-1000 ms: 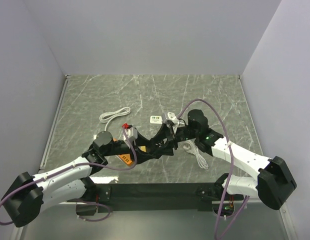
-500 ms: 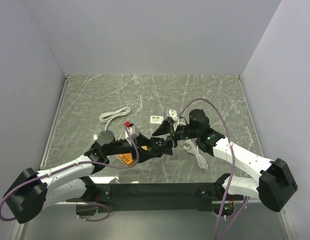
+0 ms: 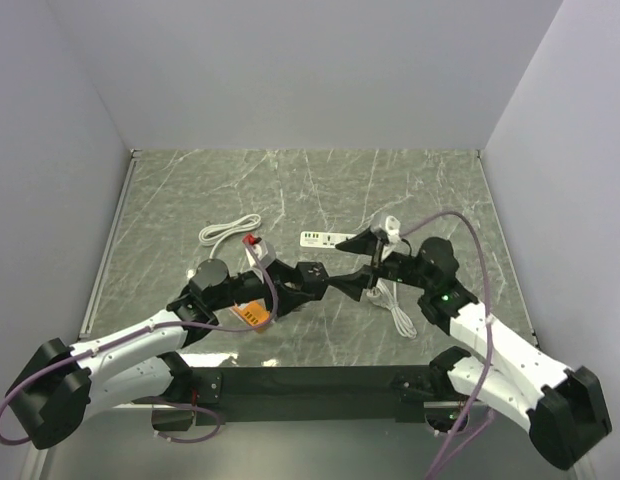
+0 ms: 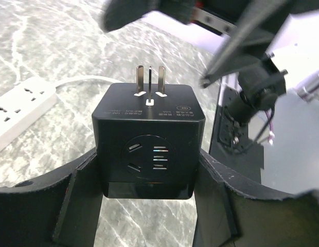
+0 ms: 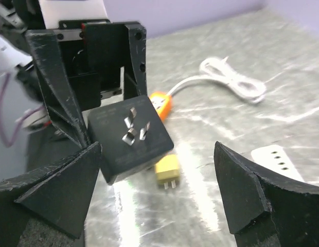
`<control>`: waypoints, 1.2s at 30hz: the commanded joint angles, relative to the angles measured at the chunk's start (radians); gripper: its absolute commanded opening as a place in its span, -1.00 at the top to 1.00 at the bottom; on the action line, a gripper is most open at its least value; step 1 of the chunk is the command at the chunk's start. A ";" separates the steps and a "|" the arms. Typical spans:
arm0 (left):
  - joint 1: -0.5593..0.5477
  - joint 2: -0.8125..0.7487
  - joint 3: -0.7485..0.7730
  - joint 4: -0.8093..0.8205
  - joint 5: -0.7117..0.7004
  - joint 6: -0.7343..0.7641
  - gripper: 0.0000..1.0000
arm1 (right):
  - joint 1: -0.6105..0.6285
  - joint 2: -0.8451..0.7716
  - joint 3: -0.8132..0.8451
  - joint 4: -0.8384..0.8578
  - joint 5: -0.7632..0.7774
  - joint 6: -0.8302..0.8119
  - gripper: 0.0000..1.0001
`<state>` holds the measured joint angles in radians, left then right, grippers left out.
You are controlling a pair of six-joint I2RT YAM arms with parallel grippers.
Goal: Insert the plug
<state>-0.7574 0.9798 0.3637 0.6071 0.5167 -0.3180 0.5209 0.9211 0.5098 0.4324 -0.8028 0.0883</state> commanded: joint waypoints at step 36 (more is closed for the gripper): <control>0.059 0.140 -0.037 0.585 -0.322 -0.800 0.99 | 0.545 0.176 -0.215 0.801 1.070 -0.108 -0.89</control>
<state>-0.6846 1.1213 0.3252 1.0607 0.2298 -1.0752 1.0412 1.0718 0.2413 1.1465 0.2047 0.0307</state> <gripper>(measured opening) 0.656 0.951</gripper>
